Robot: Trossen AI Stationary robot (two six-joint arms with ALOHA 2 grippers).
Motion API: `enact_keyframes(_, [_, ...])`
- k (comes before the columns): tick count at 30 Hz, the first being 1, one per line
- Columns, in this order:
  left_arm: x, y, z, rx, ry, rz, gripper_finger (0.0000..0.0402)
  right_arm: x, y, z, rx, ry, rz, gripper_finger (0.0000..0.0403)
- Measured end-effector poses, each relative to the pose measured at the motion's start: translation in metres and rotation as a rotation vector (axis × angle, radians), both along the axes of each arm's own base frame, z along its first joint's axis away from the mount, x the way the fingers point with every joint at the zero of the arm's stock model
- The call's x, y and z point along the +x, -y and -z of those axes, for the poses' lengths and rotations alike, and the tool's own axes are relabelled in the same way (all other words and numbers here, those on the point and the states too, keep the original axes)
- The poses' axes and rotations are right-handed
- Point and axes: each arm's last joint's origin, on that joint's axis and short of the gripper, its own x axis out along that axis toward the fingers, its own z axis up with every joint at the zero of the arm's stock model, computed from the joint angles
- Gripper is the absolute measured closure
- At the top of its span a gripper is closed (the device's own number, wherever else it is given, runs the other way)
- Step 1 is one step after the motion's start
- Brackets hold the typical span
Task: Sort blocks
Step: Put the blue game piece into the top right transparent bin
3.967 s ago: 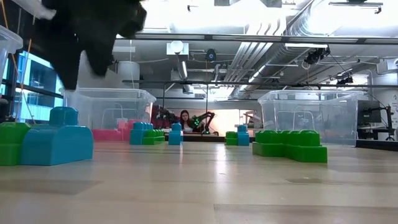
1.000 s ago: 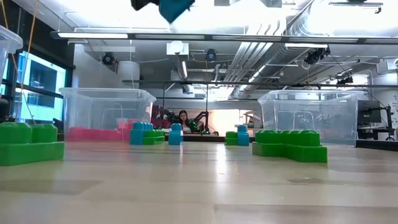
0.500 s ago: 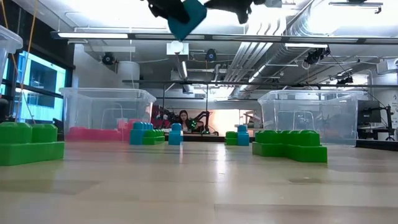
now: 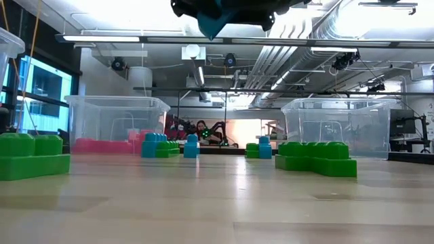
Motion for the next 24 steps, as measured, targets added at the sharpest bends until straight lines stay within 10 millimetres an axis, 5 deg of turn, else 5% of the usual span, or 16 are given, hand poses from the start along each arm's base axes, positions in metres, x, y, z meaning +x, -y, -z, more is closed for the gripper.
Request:
enact_keyframes(10, [0.0,-0.001,0.0,0.001,0.005,0.0,0.0288,0.0,0.0,0.0,0.012,0.0,0.001,0.0388])
enact_keyframes(17, [-0.001,-0.001,0.0,-0.012,-0.006,-0.011,0.0252,0.0,0.0,-0.001,0.027,0.004,0.008,0.0394])
enact_keyframes(24, [-0.03,-0.009,-0.023,0.013,-0.225,-0.058,0.0222,-0.014,0.012,-0.01,0.015,-0.031,0.043,0.04])
